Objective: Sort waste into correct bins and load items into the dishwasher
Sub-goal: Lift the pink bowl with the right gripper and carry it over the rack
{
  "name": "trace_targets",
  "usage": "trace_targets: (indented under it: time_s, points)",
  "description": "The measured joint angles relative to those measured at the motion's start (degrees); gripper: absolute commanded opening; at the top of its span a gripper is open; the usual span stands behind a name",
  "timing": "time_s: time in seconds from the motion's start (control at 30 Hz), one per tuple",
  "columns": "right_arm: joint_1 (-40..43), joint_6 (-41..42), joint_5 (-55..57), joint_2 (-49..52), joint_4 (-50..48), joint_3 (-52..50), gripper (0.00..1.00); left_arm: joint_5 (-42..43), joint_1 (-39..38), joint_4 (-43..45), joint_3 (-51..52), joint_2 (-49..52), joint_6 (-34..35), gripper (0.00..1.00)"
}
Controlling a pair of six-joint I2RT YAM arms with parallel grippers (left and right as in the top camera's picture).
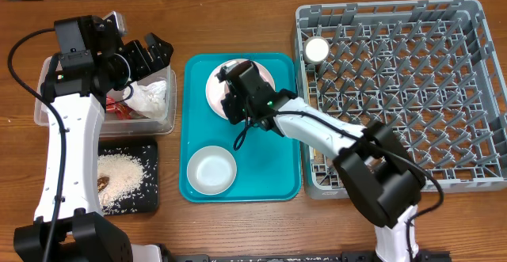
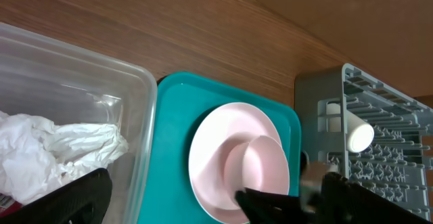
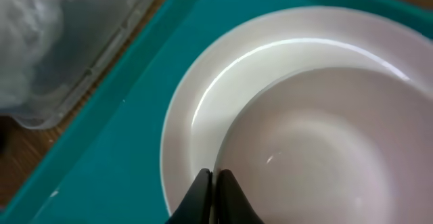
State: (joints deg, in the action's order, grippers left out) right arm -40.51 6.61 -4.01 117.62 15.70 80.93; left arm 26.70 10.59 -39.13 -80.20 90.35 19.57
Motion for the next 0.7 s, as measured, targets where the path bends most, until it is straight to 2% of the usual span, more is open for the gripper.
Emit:
trace_targets:
  time_s: [0.2, 0.43, 0.53, 0.7]
  points:
    - [0.0, 0.3, -1.4, -8.9, 2.3, 0.0, 0.04, 0.0, 0.0, 0.0, 0.0, 0.0, 0.0, 1.0]
    - [2.6, 0.9, -6.0, -23.5, 14.9, 0.3, 0.04, 0.0, 0.0, 0.0, 0.0, 0.0, 0.0, 1.0]
    - [8.5, 1.7, -13.5, -26.9, 18.4, 0.5, 0.04, 0.0, 0.0, 0.0, 0.0, 0.0, 0.0, 1.0]
    - [24.8, 2.5, -33.0, -27.5, 22.6, 0.5, 0.04, 0.0, 0.0, 0.0, 0.0, 0.0, 0.0, 1.0]
